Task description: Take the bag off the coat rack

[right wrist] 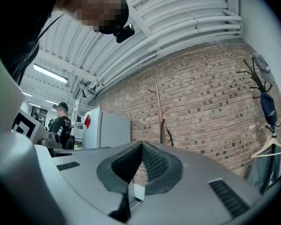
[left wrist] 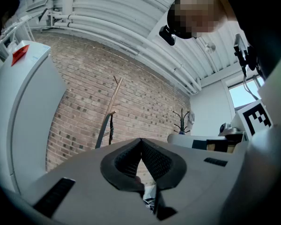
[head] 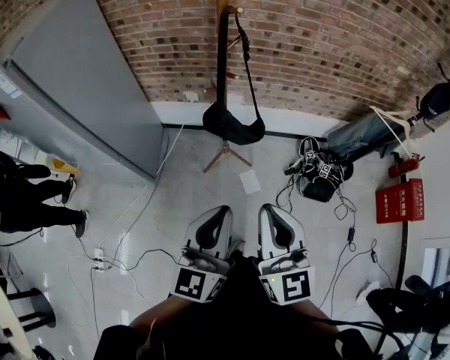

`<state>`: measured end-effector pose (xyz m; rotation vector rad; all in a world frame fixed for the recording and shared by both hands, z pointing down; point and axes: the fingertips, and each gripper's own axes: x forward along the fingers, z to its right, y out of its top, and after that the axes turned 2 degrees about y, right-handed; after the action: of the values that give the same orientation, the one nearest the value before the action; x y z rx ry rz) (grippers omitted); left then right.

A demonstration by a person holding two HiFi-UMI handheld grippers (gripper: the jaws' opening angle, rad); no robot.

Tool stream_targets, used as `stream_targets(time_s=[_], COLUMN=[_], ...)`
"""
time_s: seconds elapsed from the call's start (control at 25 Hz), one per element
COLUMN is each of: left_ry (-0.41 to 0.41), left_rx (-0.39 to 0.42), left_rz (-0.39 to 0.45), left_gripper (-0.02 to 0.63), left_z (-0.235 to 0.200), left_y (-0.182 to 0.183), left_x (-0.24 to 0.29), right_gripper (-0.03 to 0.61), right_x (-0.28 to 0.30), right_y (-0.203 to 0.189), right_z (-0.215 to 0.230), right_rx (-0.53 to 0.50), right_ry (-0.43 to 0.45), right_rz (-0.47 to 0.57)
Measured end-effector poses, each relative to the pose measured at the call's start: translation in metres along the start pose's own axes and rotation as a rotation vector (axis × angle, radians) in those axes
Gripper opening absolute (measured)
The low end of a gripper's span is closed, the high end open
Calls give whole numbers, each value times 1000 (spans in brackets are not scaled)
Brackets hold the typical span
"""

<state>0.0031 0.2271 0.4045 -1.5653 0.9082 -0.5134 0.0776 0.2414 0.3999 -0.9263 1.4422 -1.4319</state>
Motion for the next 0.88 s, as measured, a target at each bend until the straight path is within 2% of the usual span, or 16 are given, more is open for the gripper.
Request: stream_targets(time_s=[0.16,0.4,0.88], left_ry=[9,25,64], left_rx=[-12,-7,4], left_rz=[-30,-26,-33], left_gripper=[17,17,17], left_z=[4,4,11], left_y=[-3,-4,-11], left_x=[-1,0,-1], right_gripper=[17,18,18], right_x=[-3,-4,-12], right_y=[-1,0,-11], right_z=[2,3,23], right_rx=[0,11,59], right_ry=[3,35,23], right_rz=[2,4,-33])
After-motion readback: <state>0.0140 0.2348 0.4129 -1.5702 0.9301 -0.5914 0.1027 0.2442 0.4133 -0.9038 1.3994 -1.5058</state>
